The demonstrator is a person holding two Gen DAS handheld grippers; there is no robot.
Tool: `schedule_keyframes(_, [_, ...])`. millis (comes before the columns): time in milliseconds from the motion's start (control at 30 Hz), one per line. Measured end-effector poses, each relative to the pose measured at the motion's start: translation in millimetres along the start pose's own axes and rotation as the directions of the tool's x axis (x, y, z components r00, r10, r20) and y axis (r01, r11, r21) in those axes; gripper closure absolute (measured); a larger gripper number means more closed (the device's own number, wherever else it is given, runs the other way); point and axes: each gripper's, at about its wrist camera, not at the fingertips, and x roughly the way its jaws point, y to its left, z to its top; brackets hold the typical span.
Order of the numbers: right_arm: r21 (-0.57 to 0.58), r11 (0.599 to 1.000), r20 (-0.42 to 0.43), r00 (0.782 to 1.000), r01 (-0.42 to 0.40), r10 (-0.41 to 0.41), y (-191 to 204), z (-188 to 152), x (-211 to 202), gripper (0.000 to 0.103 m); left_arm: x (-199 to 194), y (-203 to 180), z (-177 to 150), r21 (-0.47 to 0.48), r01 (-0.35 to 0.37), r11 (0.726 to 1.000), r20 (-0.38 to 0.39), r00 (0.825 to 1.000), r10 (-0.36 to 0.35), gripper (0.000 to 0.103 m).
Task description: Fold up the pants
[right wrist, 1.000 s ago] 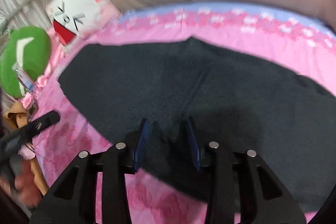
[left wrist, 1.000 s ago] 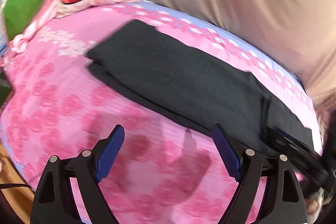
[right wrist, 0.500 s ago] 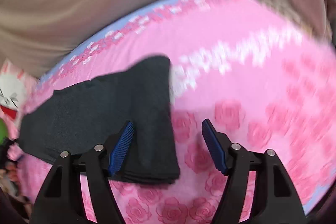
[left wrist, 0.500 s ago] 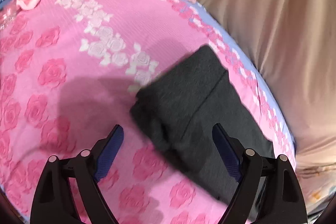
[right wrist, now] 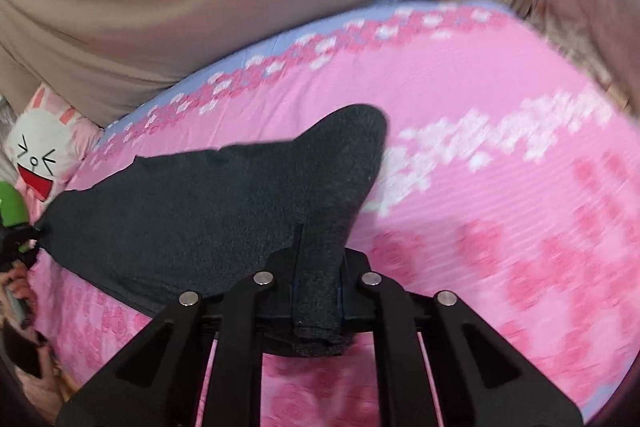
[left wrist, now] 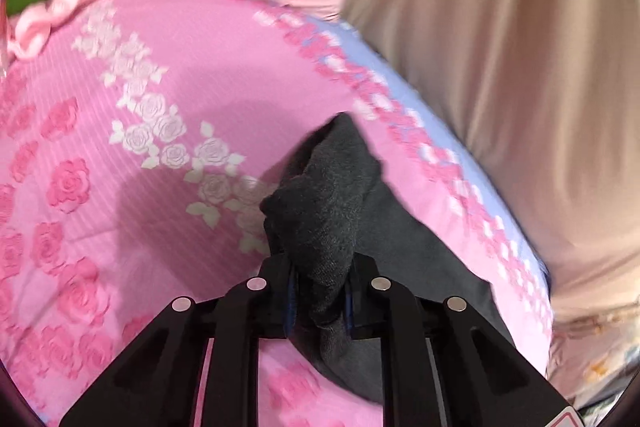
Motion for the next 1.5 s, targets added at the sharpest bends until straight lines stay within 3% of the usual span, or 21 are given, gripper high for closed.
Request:
schedule_keyframes(67, [0.013,1.0,-0.012,1.0,-0.029,0.029,-16.3,2.6,-9.5,0.093,-16.1,-4.6,-8.7,0.014,0.021,1.0,-0.001,1.0,-0.021,0.089])
schedule_keyframes(167, [0.001,1.0,-0.035,0.999,0.027,-0.026,-32.1,-3.9,-4.0,0.093,-8.2,-3.8,-17.8,0.038,0.015,0.999,-0.053,0.998,-0.013,0.089])
schedule_keyframes(267, [-0.005,0.999,-0.121,0.991,0.053,-0.054,-36.0,-19.6,25.3,0.088,19.1,10.2,-20.6,0.012,-0.069,0.998,-0.103,0.992,0.07,0.088])
schedule_keyframes(300, [-0.016,0.996,-0.118,0.989,0.083,-0.084,-34.6,-23.0,26.1,0.084,22.6,14.4,-20.0,-0.004,-0.067,0.998,-0.112,0.991,0.067,0.087])
schedule_keyframes(400, [-0.013,0.991,0.034,0.99,0.135,-0.135,-19.2,-19.7,-10.7,0.066,17.1,16.7,-17.0,-0.015,-0.049,0.999,-0.125,0.991,0.047,0.086])
schedule_keyframes(500, [-0.059,0.998,0.089,0.996,-0.018,0.023,20.6,-13.4,-27.3,0.051,16.5,11.2,-19.3,0.019,-0.077,0.997,-0.123,0.989,0.079,0.084])
schedule_keyframes(567, [-0.147,0.975,0.002,0.985,-0.168,0.17,71.1,-18.5,-10.0,0.042,15.7,8.7,-23.5,0.031,-0.099,0.995,-0.106,0.989,0.101,0.083])
schedule_keyframes(633, [-0.206,0.946,-0.096,0.967,-0.251,0.235,114.4,-30.6,18.6,0.042,14.3,6.4,-26.3,0.037,-0.112,0.993,-0.091,0.989,0.115,0.082])
schedule_keyframes(700, [-0.266,0.928,-0.163,0.961,-0.262,0.224,150.0,-42.1,49.2,0.042,13.0,7.8,-25.9,0.034,-0.112,0.993,-0.089,0.989,0.114,0.082])
schedule_keyframes(767, [-0.308,0.921,-0.201,0.963,-0.237,0.18,168.3,-49.4,72.5,0.042,13.1,11.2,-24.7,0.019,-0.097,0.995,-0.097,0.99,0.099,0.081])
schedule_keyframes(833, [-0.372,0.916,-0.146,0.984,-0.15,0.102,180.1,-54.0,80.0,0.043,12.7,15.3,-23.2,0.007,-0.078,0.997,-0.106,0.991,0.078,0.08])
schedule_keyframes(900, [-0.394,0.913,-0.138,0.989,-0.108,0.057,188.6,-50.7,84.2,0.069,12.3,16.4,-22.9,0.015,-0.069,0.998,-0.108,0.992,0.07,0.08])
schedule_keyframes(933, [-0.346,0.93,-0.159,0.985,-0.123,0.072,185.4,-42.2,84.4,0.083,12.5,16.6,-23.1,0.023,-0.066,0.998,-0.107,0.992,0.068,0.079])
schedule_keyframes(967, [-0.298,0.943,-0.17,0.981,-0.146,0.098,181.9,-33.9,83.0,0.085,13.0,15.8,-23.3,0.028,-0.066,0.997,-0.107,0.992,0.068,0.079])
schedule_keyframes(1033, [-0.228,0.95,-0.14,0.973,-0.212,0.184,178.3,-20.4,72.4,0.086,12.8,15.8,-23.6,0.033,-0.057,0.998,-0.105,0.993,0.061,0.079])
schedule_keyframes(1133, [-0.254,0.919,-0.148,0.951,-0.301,0.27,206.6,-15.4,66.2,0.085,12.8,17.1,-23.9,0.031,-0.047,0.998,-0.105,0.993,0.05,0.079])
schedule_keyframes(1233, [-0.329,0.9,-0.254,0.945,-0.287,0.208,235.3,-37.0,108.8,0.078,13.0,17.5,-23.6,0.028,-0.041,0.999,-0.105,0.993,0.044,0.079])
schedule_keyframes(1300, [-0.335,0.897,-0.196,0.953,-0.288,0.232,235.8,-41.1,100.8,0.067,12.2,18.7,-23.5,0.024,-0.04,0.999,-0.108,0.993,0.042,0.078])
schedule_keyframes(1367, [-0.314,0.894,-0.168,0.945,-0.32,0.28,225.2,-38.3,76.7,0.062,11.2,19.5,-23.4,0.019,-0.04,0.999,-0.113,0.993,0.041,0.078])
schedule_keyframes(1433, [-0.342,0.902,-0.09,0.964,-0.264,0.249,210.1,-32.9,50.5,0.053,11.1,19.9,-23.0,0.014,-0.039,0.999,-0.114,0.993,0.04,0.077])
schedule_keyframes(1500, [-0.36,0.913,-0.029,0.98,-0.193,0.195,195.3,-29.6,31.7,0.036,11.9,19.2,-23.4,-0.001,-0.049,0.999,-0.111,0.993,0.049,0.073])
